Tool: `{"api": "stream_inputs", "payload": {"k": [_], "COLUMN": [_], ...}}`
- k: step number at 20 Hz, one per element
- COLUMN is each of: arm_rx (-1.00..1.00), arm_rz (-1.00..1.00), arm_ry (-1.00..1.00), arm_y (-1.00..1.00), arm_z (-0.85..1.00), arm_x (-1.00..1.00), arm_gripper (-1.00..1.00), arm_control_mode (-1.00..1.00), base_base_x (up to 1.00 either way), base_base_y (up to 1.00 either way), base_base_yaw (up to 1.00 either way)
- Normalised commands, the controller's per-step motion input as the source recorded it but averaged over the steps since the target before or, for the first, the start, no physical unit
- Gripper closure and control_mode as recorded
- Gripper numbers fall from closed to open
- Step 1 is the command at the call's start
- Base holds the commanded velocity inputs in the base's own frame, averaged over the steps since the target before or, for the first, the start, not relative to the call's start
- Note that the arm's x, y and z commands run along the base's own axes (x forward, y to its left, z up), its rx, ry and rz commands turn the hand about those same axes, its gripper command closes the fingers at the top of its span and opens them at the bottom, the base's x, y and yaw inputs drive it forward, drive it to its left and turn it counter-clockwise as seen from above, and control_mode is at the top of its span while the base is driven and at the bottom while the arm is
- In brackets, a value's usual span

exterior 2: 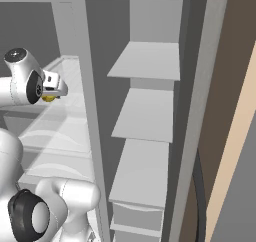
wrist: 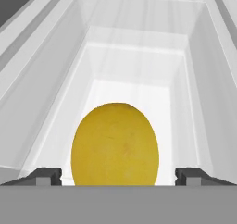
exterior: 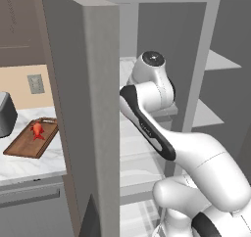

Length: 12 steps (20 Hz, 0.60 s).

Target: Retrieve a lemon from the fridge and place it on the cutting board with the fish.

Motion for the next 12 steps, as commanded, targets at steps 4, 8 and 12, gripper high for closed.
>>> {"api": "stream_inputs", "payload": {"k": [4, 8, 12], "arm_rx": [0.00, 0.00, 0.00], "arm_rz": [0.00, 0.00, 0.00], "arm_ry": [0.00, 0.00, 0.00], "arm_y": [0.00, 0.00, 0.00], "arm_z": [-0.01, 0.00, 0.00], "arm_x": [0.00, 0.00, 0.00], "arm_gripper": [1.00, 1.00, 1.00], "arm_control_mode": [-1.00, -1.00, -1.00], "base_base_x": [0.00, 0.00, 0.00], "base_base_y": [0.00, 0.00, 0.00], "base_base_yaw": [0.00, 0.00, 0.00]}}
